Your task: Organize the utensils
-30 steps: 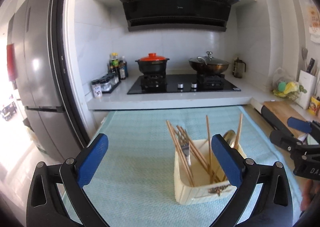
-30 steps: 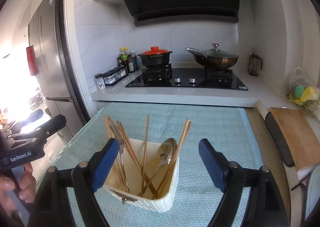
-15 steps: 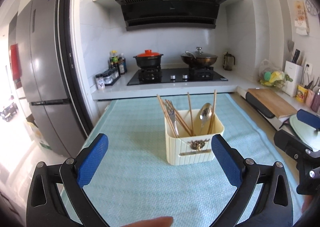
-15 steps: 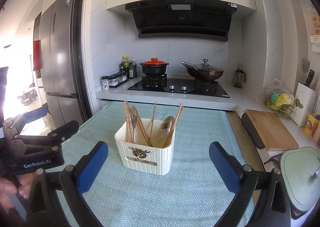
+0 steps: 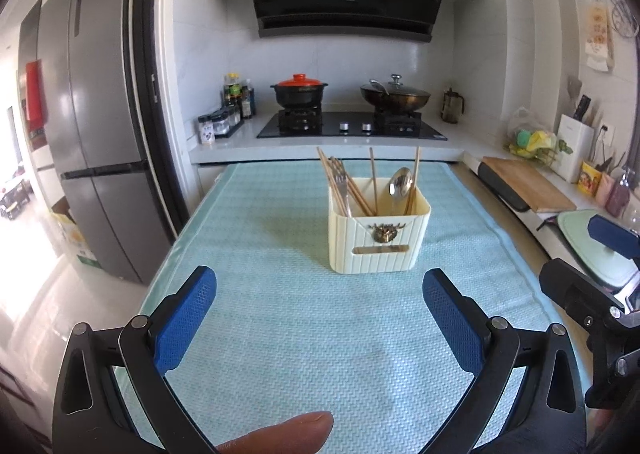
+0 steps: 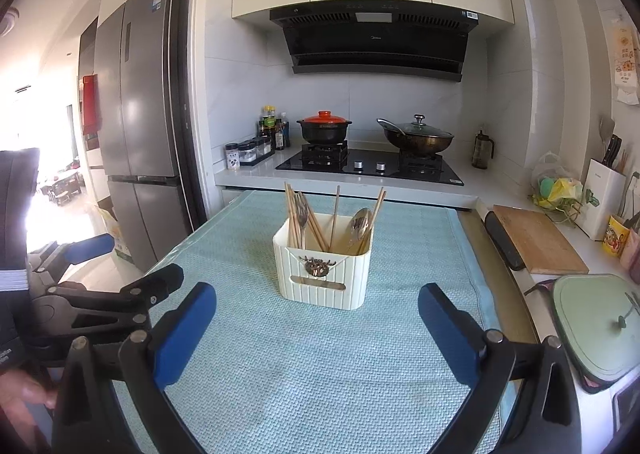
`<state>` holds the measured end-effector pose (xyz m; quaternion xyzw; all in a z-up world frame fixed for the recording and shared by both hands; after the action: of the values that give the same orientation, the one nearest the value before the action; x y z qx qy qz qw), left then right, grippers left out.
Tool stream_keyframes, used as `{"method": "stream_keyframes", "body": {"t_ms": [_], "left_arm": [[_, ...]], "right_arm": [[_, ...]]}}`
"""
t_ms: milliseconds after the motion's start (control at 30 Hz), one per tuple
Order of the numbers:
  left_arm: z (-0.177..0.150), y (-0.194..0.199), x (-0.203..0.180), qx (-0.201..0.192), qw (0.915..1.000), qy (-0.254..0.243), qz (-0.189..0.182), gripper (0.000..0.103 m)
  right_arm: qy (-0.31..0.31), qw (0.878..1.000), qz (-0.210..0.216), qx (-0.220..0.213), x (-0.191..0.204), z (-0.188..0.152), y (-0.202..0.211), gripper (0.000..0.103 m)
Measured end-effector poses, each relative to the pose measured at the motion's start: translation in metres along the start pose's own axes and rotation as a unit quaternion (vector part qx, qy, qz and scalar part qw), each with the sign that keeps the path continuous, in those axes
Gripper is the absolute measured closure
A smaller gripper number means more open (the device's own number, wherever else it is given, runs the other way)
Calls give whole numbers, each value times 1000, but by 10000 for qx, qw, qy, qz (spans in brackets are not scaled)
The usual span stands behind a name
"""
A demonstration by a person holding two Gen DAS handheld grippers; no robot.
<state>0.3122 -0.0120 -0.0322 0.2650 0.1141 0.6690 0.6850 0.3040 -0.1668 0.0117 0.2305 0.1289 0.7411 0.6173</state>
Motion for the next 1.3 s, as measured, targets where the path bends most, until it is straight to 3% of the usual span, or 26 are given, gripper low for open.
{"method": "stream_keyframes", "body": {"t_ms": [1300], "left_arm": [[-5,3,3,183,9998,74,97,0]], "right_arm": [[84,9999,6,-77,13,2,19,0]]}}
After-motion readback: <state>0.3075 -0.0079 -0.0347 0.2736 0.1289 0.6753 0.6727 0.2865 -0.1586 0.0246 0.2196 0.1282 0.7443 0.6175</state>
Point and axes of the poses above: each gripper's, at about its wrist camera, not at the fingertips, and y roughly against the way its jaws point, x to its left, z to its top, the point moved 7 cm from there along -y, roughly the way its jaws point, and after that the axes turned 13 degrees about -y, right-handed, at the moved point
